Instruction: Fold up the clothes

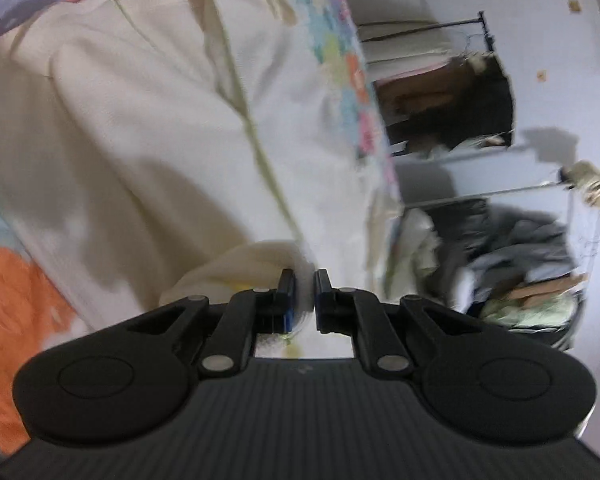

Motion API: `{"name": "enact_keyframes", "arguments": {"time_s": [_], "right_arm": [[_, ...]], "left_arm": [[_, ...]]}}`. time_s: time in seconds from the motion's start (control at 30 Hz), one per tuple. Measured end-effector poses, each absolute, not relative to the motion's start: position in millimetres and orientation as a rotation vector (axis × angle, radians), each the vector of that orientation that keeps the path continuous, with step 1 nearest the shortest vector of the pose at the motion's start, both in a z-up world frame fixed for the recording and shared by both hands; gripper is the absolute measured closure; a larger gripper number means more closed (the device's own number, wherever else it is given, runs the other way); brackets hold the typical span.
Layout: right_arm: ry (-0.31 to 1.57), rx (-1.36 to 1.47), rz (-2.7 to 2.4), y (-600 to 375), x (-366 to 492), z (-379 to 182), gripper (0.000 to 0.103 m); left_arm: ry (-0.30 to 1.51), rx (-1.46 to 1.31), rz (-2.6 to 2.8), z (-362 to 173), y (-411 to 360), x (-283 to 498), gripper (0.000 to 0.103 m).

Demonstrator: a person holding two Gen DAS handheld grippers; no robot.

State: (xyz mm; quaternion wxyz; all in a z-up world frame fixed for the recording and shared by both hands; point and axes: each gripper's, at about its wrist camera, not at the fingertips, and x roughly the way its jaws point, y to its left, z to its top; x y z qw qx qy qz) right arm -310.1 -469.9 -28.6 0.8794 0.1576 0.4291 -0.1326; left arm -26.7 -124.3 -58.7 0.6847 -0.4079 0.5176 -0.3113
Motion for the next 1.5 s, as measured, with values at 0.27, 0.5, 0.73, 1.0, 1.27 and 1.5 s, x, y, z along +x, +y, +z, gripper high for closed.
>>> {"name": "enact_keyframes", "arguments": {"time_s": [0.27,0.5,0.73,1.0,1.27,1.5], "right_arm": [[0.948,-0.007,0.099,-385,-292,-30,0.047],[0.910,-0.500,0.126,-332,-275,-64,0.053],[0.876,-0.065,0.008,-406,-262,-38,0.095],[0.855,0.196,-0.048,-453,-240,-42,0.096],[0.890,0.668,-0.107,-498,-250,-75,0.042],[0.816,0.170,-0.016,-427,-242,-50,0.040]], "left_arm": [[1.152,-0.918,-0.657,-68,-104,-16,0.086],[1.049,-0.608,-0.658,-38,-103,-27,0.056],[1.072,-0.492,-0.682,-35,-106,-31,0.042],[1.201,-0.362,-0.724,-60,-133,-35,0.053],[0.987,-0.630,-1.016,-23,-121,-50,0.092],[0.785,-0.733,-1.043,8,-96,-60,0.091]]}}
